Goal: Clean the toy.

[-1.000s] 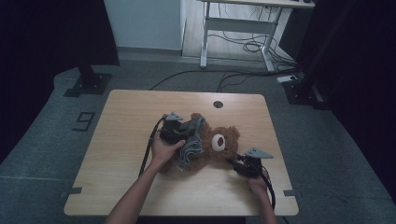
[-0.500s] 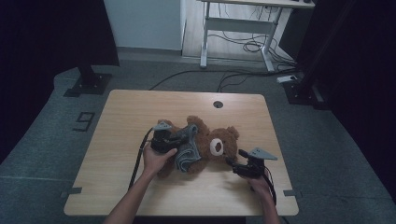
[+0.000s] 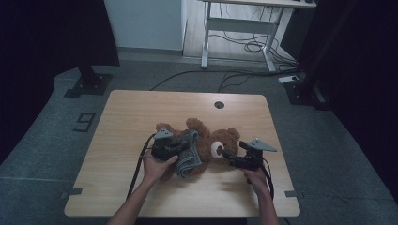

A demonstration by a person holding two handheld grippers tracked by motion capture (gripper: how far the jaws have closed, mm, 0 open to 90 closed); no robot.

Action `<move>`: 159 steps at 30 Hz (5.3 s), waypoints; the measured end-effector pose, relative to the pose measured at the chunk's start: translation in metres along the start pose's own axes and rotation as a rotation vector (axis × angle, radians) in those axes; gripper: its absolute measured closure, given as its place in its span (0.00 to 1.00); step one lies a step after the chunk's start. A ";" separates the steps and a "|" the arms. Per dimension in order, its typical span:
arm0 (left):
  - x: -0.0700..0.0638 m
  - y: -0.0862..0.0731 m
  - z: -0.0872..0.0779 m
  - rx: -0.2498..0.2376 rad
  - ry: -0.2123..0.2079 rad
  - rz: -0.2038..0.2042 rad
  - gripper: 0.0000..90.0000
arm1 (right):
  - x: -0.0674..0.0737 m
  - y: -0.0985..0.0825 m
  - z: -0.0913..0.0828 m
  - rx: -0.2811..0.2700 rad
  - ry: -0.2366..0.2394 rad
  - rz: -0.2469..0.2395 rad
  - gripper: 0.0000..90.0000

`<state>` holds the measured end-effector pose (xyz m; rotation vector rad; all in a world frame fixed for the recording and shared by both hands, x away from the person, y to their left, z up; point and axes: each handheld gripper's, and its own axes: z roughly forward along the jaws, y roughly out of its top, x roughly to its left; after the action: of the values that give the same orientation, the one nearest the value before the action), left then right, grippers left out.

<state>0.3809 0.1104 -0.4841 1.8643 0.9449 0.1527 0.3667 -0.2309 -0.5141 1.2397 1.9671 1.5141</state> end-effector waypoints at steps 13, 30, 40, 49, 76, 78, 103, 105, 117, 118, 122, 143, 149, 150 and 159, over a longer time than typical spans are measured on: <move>-0.001 -0.004 0.000 -0.001 -0.023 -0.031 0.87 | -0.012 -0.008 0.007 0.055 0.138 0.042 0.46; -0.081 0.069 0.043 0.042 -0.095 0.085 0.87 | 0.002 -0.016 -0.007 0.046 0.084 -0.104 0.60; -0.095 0.064 0.103 0.129 -0.058 0.086 0.87 | 0.002 -0.021 -0.007 0.046 0.067 -0.111 0.61; -0.072 0.050 0.068 0.136 0.051 0.101 0.87 | 0.002 -0.021 -0.007 0.040 0.061 -0.083 0.63; 0.067 -0.012 -0.047 0.115 0.281 -0.160 0.86 | 0.000 -0.023 -0.008 0.031 0.073 -0.062 0.63; 0.074 -0.021 -0.047 0.135 0.281 -0.183 0.86 | 0.000 -0.023 -0.008 0.030 0.073 -0.062 0.63; -0.036 0.027 -0.001 0.058 0.018 0.048 0.87 | -0.001 -0.023 -0.009 0.030 0.079 -0.065 0.63; -0.031 0.022 0.006 0.054 0.015 0.026 0.87 | -0.001 -0.023 -0.009 0.032 0.079 -0.066 0.63; 0.009 0.009 -0.028 0.029 0.111 -0.050 0.87 | -0.002 -0.024 -0.008 0.025 0.081 -0.061 0.63; 0.016 0.006 -0.032 0.030 0.121 -0.063 0.87 | -0.002 -0.024 -0.008 0.023 0.081 -0.060 0.63; 0.044 -0.007 -0.047 0.034 0.176 -0.123 0.87 | -0.002 -0.024 -0.008 0.021 0.082 -0.059 0.63; -0.059 0.061 0.001 -0.037 -0.010 0.074 0.87 | -0.003 -0.025 -0.009 0.019 0.081 -0.049 0.63; -0.087 0.077 0.067 0.052 -0.032 0.112 0.87 | -0.003 -0.025 -0.009 0.015 0.082 -0.049 0.63; -0.090 0.077 0.075 0.062 -0.036 0.111 0.87 | -0.003 -0.025 -0.009 0.014 0.083 -0.050 0.63; -0.084 0.070 0.088 0.104 0.018 0.091 0.87 | -0.004 -0.026 -0.009 0.015 0.085 -0.051 0.63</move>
<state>0.4043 -0.0228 -0.4457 2.0064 0.8952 0.1780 0.3519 -0.2400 -0.5353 1.1403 2.0506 1.5535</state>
